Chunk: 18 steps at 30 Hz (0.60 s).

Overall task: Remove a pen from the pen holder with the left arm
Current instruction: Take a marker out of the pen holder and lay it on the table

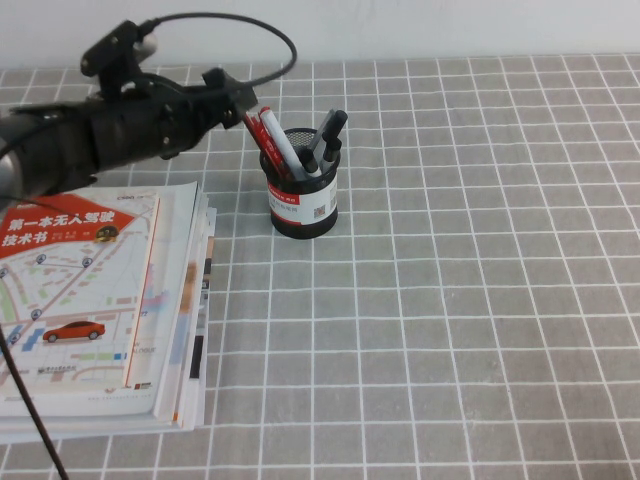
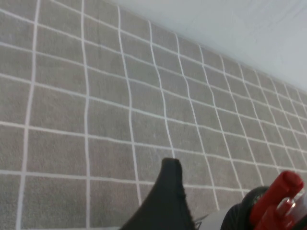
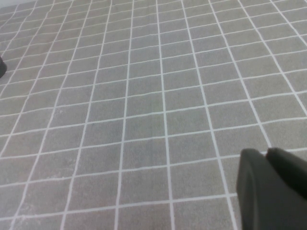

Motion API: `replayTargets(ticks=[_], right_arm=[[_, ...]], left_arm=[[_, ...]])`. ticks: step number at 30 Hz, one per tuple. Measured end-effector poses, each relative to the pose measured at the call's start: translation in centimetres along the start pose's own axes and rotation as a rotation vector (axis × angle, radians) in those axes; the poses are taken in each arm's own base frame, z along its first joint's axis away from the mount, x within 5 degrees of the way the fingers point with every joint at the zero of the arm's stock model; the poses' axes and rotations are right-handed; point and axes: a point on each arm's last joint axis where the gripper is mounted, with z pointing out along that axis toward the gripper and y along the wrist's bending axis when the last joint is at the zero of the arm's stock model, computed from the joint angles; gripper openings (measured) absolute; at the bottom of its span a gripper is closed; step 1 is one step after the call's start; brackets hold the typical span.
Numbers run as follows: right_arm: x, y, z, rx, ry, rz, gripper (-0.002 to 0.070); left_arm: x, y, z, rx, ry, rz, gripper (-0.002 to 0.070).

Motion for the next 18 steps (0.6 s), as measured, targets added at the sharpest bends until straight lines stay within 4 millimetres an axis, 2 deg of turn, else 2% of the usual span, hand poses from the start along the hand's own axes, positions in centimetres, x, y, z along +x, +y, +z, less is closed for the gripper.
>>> replayTargets(ticks=[2, 4, 6, 10, 11, 14, 18], right_arm=[[0.0, 0.0, 0.0, 0.000, 0.000, 0.000, -0.0013], [0.0, 0.0, 0.0, 0.000, 0.000, 0.000, -0.0013], [0.0, 0.0, 0.0, 0.000, 0.000, 0.000, -0.0013], [0.0, 0.0, 0.0, 0.000, 0.000, 0.000, -0.0012], [0.0, 0.0, 0.0, 0.000, 0.000, 0.000, -0.0012], [0.0, 0.0, 0.0, 0.000, 0.000, 0.000, -0.0012], [0.0, 0.0, 0.0, 0.000, 0.000, 0.000, -0.0013]], left_arm=[[0.5, -0.3, 0.5, 0.000, 0.012, 0.018, 0.0571], [0.9, -0.7, 0.7, -0.010, 0.014, 0.038, 0.0503], [0.9, -0.9, 0.8, -0.013, 0.012, 0.057, 0.0403], [0.9, -1.6, 1.0, -0.002, 0.006, 0.099, 0.0128], [0.8, -1.8, 1.0, 0.002, 0.004, 0.107, 0.0083], [0.5, -2.3, 1.1, 0.014, -0.004, 0.121, 0.0025], [0.1, -2.8, 1.1, 0.038, -0.015, 0.133, 0.0010]])
